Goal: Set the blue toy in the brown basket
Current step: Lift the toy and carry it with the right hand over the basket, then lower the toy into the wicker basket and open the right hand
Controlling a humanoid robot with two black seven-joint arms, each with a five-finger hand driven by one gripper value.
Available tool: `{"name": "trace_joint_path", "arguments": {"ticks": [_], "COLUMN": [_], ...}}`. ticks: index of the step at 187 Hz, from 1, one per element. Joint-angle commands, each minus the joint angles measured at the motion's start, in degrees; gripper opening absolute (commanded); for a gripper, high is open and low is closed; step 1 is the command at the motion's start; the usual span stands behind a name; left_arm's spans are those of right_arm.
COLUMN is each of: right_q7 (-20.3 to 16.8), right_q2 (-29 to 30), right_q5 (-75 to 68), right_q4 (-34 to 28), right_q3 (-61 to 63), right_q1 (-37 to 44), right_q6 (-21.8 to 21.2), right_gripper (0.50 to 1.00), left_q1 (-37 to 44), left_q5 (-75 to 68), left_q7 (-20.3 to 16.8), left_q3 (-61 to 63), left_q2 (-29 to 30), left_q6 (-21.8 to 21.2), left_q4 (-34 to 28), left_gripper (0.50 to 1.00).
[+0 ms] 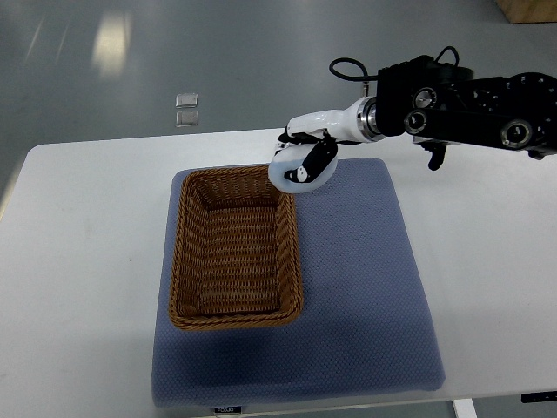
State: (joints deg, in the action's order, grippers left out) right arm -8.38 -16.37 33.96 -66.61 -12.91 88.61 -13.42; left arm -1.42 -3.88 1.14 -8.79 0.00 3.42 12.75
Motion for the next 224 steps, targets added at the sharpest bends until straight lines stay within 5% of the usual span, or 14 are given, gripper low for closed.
{"name": "trace_joint_path", "arguments": {"ticks": [1, 26, 119, 148, 224], "right_q7": [0.5, 0.6, 2.5, 2.8, 2.8], "right_q2": [7.0, 16.3, 16.4, 16.4, 16.4], "right_q5": [-0.9, -0.1, 2.0, 2.0, 1.7], "right_q4": [1.7, 8.6, 13.1, 14.2, 16.3], "right_q3": [-0.5, -0.6, -2.3, -2.3, -1.6], "right_q1": [0.6, -0.2, -8.9, -10.3, -12.2], "right_q6": [0.5, 1.4, 2.9, 3.2, 5.2], "right_gripper": [0.500, 0.500, 0.500, 0.535, 0.834], "left_q1": [0.0, 0.0, 0.0, -0.1, -0.1], "left_q5": [0.0, 0.0, 0.0, 0.0, 0.0], "left_q7": [0.0, 0.0, 0.0, 0.0, 0.0], "left_q3": [0.0, 0.0, 0.1, 0.1, 0.0], "left_q2": [0.0, 0.0, 0.0, 0.0, 0.0], "left_q6": [0.0, 0.0, 0.0, 0.0, 0.0], "left_q4": [0.1, -0.1, -0.2, -0.2, -0.3], "left_gripper": [1.000, 1.000, 1.000, 1.000, 1.000]}}
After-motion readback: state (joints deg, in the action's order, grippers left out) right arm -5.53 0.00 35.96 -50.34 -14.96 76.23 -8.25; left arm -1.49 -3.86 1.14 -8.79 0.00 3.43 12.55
